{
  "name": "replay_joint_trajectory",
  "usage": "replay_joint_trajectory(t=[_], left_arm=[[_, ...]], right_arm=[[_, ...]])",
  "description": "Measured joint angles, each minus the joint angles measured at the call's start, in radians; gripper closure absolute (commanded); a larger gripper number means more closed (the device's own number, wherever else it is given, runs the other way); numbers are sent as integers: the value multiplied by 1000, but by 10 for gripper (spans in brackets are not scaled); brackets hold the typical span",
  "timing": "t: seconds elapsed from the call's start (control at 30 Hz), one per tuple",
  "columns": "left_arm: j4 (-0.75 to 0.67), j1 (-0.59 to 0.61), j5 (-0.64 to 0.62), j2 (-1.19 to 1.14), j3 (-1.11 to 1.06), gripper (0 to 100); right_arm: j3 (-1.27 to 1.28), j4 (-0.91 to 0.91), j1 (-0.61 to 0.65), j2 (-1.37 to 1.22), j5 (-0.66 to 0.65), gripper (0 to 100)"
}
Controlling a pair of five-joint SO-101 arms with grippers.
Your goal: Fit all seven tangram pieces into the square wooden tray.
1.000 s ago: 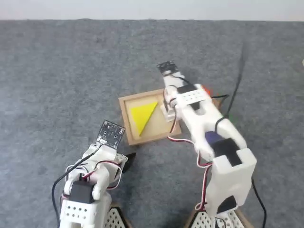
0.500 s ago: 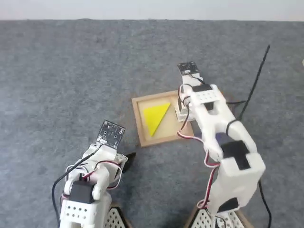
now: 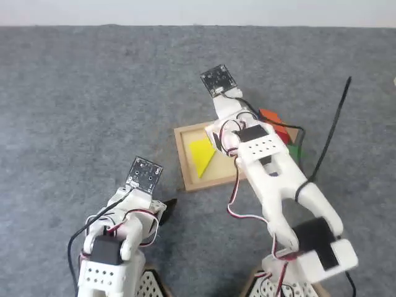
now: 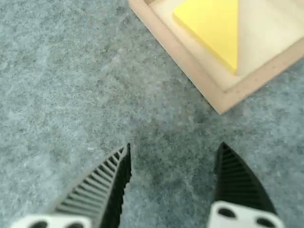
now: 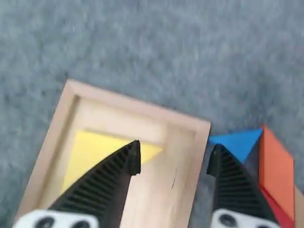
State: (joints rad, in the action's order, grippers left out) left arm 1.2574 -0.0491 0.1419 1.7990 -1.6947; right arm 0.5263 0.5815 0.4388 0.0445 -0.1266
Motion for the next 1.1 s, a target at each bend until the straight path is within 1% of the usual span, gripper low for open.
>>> replay_joint_trajectory(t=[0.07,0.13,0.27,0.4,0.6,0.8,1.1], left_arm=[[0,0,0,0,0,720],[0,0,0,0,0,720],[0,0,0,0,0,720],[0,0,0,0,0,720],[0,0,0,0,0,720],[0,0,0,0,0,720],[0,0,0,0,0,720]], right_arm=[[0,-69,0,-52,0,757],[-9,-101,0,-130,0,757],[-81,-107,0,-284,3,757],[-187,-52,0,-362,55,757],[-258,109,0,-368,68,757],[-255,133,-20,-362,72,757],[-17,133,-80,-172,77,757]])
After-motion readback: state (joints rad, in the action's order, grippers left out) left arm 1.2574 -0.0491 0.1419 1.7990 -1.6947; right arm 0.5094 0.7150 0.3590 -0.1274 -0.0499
